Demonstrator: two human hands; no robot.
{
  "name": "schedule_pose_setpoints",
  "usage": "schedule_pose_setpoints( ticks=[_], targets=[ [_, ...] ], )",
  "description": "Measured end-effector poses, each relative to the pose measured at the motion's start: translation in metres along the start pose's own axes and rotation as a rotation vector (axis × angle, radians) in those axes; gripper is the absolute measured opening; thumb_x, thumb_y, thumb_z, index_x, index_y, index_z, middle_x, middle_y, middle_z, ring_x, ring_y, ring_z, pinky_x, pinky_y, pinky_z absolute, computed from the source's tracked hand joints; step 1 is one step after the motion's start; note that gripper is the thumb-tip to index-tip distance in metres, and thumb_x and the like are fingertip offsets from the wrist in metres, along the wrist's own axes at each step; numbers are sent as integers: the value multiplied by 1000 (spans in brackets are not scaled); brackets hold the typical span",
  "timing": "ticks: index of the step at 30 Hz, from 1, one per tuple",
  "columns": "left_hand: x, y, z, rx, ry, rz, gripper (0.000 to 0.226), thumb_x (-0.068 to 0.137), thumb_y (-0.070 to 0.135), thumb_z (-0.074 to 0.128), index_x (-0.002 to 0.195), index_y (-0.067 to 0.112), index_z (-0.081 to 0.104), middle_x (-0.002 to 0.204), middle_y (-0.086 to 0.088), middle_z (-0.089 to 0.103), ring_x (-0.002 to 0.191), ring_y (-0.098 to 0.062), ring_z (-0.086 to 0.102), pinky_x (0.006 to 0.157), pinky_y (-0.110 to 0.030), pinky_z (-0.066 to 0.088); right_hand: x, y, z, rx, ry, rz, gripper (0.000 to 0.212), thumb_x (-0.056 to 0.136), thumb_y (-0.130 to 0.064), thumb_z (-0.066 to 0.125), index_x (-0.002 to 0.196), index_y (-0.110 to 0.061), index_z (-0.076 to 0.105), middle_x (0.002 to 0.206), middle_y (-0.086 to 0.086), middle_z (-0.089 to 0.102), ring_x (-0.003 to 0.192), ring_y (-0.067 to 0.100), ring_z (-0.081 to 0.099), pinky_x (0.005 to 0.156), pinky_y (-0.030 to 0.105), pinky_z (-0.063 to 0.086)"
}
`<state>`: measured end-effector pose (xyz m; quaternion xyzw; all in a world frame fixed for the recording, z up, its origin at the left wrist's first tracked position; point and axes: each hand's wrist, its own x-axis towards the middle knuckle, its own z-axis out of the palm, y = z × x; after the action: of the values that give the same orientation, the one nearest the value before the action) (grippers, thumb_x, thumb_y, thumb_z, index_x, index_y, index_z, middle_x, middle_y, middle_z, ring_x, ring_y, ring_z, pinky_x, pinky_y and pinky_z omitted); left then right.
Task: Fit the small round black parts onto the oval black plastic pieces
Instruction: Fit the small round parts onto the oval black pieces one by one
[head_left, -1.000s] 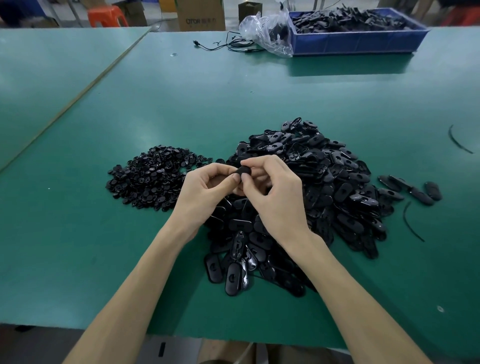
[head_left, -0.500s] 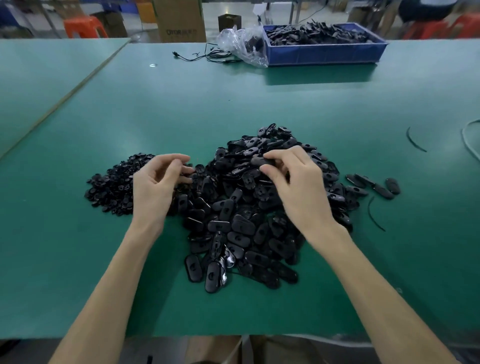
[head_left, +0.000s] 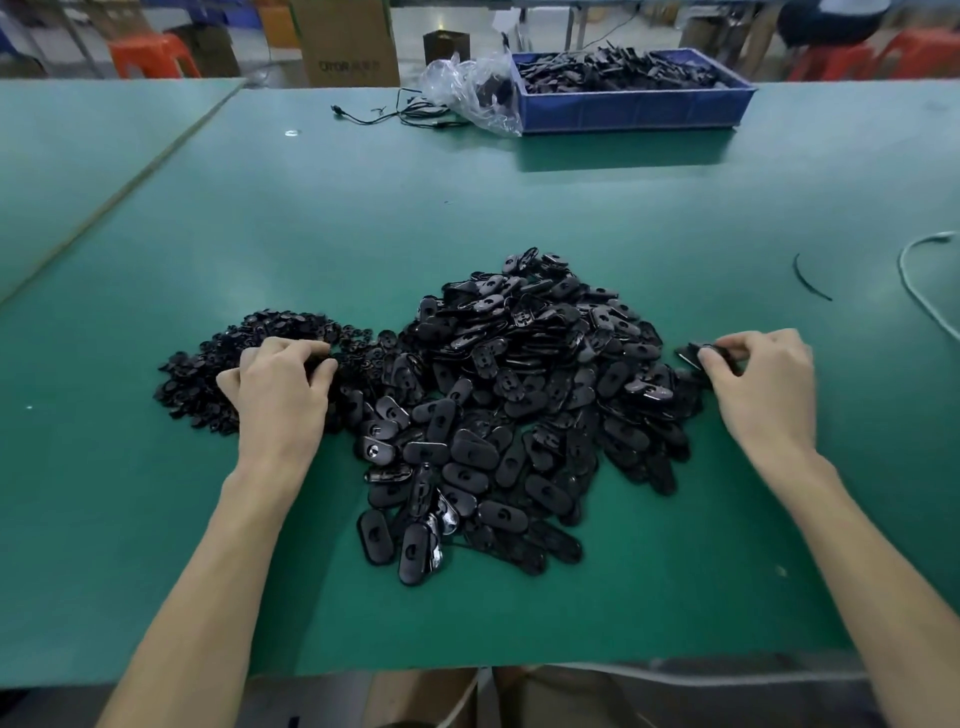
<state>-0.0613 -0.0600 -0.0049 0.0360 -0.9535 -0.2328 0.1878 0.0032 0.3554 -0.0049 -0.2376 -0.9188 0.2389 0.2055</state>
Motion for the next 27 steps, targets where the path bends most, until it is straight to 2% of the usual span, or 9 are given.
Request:
schedule_pose_setpoints(
  ticks=[3, 7, 11, 15, 21, 27],
  targets=[
    [0, 0, 1, -9, 10, -5, 15, 100, 24, 67, 111, 21, 77, 112, -5, 67, 114, -27, 51, 82, -35, 18, 0, -4, 1, -3, 1, 0, 33, 101, -30, 67, 120, -4, 73, 120, 19, 56, 124, 35, 45, 100, 36, 37],
    [0, 0, 2, -5, 38, 4, 11, 99, 24, 69, 106, 23, 78, 103, -2, 66, 110, -26, 51, 79, -33, 14, -4, -18, 4, 23, 28, -49, 35, 101, -28, 67, 126, -4, 70, 118, 14, 53, 124, 31, 44, 103, 38, 40],
    [0, 2, 2, 8, 60, 17, 10, 98, 26, 70, 104, 24, 77, 100, 0, 66, 108, -24, 52, 78, -33, 13, -19, -50, 13, 98, 13, -209, 28, 100, -27, 70, 122, -10, 72, 109, 0, 48, 114, 19, 44, 99, 28, 38],
    [0, 2, 2, -5, 76, 23, 9, 100, 28, 66, 103, 26, 74, 98, 3, 62, 106, -22, 50, 81, -33, 13, -35, -90, 27, 155, -54, -350, 26, 98, -27, 72, 120, -13, 73, 108, -3, 49, 115, 19, 45, 104, 30, 38],
    [-1, 2, 2, -26, 96, 38, 9, 102, 29, 64, 103, 26, 72, 97, 6, 62, 102, -20, 51, 84, -34, 16, -56, -138, 48, 154, -159, -506, 36, 97, -35, 73, 127, -15, 71, 111, -3, 48, 116, 18, 41, 108, 29, 35],
    [-2, 3, 2, -39, 106, 41, 10, 102, 29, 64, 103, 25, 73, 96, 6, 65, 103, -20, 52, 84, -33, 15, -63, -161, 61, 48, -292, -545, 43, 97, -41, 72, 132, -16, 68, 119, 2, 52, 120, 21, 42, 110, 32, 37]
  ],
)
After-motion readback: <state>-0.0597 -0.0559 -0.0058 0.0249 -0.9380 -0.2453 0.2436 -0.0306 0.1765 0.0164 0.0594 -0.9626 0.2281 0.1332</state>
